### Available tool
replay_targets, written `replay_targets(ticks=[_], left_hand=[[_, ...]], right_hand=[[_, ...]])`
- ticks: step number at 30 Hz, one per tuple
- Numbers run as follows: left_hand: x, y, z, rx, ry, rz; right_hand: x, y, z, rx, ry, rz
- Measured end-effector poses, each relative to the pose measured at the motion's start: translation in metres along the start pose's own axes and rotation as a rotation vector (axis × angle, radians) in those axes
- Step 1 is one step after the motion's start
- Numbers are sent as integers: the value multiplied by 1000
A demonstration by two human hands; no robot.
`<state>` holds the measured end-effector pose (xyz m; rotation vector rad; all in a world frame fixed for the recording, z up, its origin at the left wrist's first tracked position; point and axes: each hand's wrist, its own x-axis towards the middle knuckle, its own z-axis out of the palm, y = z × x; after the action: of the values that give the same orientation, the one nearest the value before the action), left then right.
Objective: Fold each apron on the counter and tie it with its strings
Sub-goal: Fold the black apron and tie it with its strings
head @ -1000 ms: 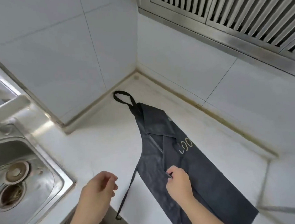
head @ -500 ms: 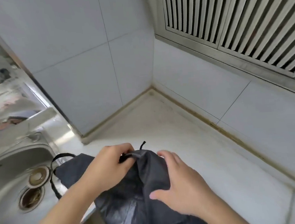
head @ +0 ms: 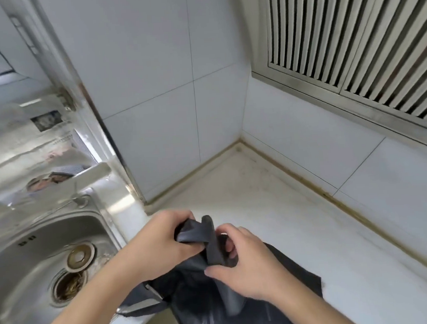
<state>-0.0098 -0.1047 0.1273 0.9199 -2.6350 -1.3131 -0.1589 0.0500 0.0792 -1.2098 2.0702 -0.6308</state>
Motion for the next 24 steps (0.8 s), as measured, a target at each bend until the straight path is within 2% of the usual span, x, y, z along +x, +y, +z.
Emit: replay_targets(ticks=[5, 10, 12, 14, 16, 18, 20, 22, 23, 24], left_hand=[[-22, -12, -15, 0, -52, -58], [-37, -29, -31, 116, 92, -113], [-40, -34, -35, 175, 195, -82], [-43, -38, -41, 197, 295, -55], [-45, -40, -46, 232, 343, -46], [-45, -41, -49, 281, 297, -43], [-42, -33, -53, 297, 232, -69], [-39, -18, -65, 152, 342, -54], [-40, -5, -71, 29, 478, 15], [-44, 12, -77, -61, 687, 92]], right_hand=[[5, -3, 32, -199, 120, -62], [5, 11, -3, -116, 287, -79], [2, 14, -26, -154, 262, -124], [-3, 13, -47, -219, 164, -150], [-6, 12, -64, -426, 56, -142], [-7, 6, -81, -613, -22, -112], [-9, -4, -105, -669, -50, -31], [-11, -17, -135, -730, 42, 3], [-16, -21, -148, -738, 215, -58], [-23, -26, -158, -693, 490, -183]])
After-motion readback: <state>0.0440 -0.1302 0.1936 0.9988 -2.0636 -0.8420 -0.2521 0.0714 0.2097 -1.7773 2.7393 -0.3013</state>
